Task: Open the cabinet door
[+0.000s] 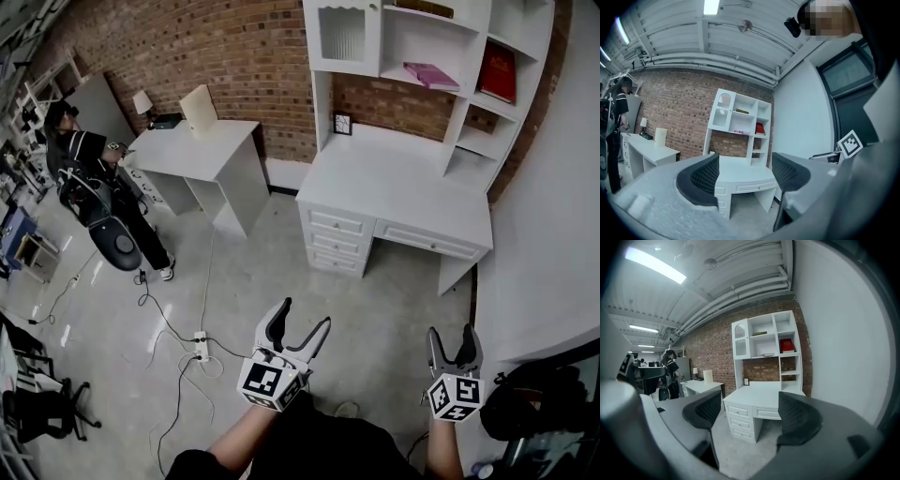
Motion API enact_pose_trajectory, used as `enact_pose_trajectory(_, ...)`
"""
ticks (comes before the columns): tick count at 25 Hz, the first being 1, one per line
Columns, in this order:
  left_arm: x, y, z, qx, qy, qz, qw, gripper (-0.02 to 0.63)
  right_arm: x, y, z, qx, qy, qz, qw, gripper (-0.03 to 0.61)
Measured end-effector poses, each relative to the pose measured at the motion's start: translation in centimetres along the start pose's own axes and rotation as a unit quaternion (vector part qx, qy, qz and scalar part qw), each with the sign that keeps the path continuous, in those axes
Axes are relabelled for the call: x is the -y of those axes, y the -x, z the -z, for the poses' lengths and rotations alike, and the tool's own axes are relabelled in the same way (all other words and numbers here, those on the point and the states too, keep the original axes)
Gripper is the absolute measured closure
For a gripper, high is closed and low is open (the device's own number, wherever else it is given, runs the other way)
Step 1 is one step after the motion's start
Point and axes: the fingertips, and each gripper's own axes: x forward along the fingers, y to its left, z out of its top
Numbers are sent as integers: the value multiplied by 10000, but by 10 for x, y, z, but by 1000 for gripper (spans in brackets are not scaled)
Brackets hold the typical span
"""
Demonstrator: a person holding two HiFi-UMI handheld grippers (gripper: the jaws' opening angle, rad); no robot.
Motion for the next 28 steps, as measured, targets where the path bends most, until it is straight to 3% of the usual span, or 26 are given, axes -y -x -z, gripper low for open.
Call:
enact_pose_trajectory(7,-47,-11,-11,31,45,188,9998,281,-34,-35,-10,-46,112,136,9998,215)
enact_pose_trajectory(20,-157,-29,-25,1,185,599,9980,281,-137,-107,-21,-446,233,-66,9987,215)
enact_pose_trajectory(28,-205,-40,-24,70,330,573,9978,281,-166,-137,-17,-553,357,15,9978,215)
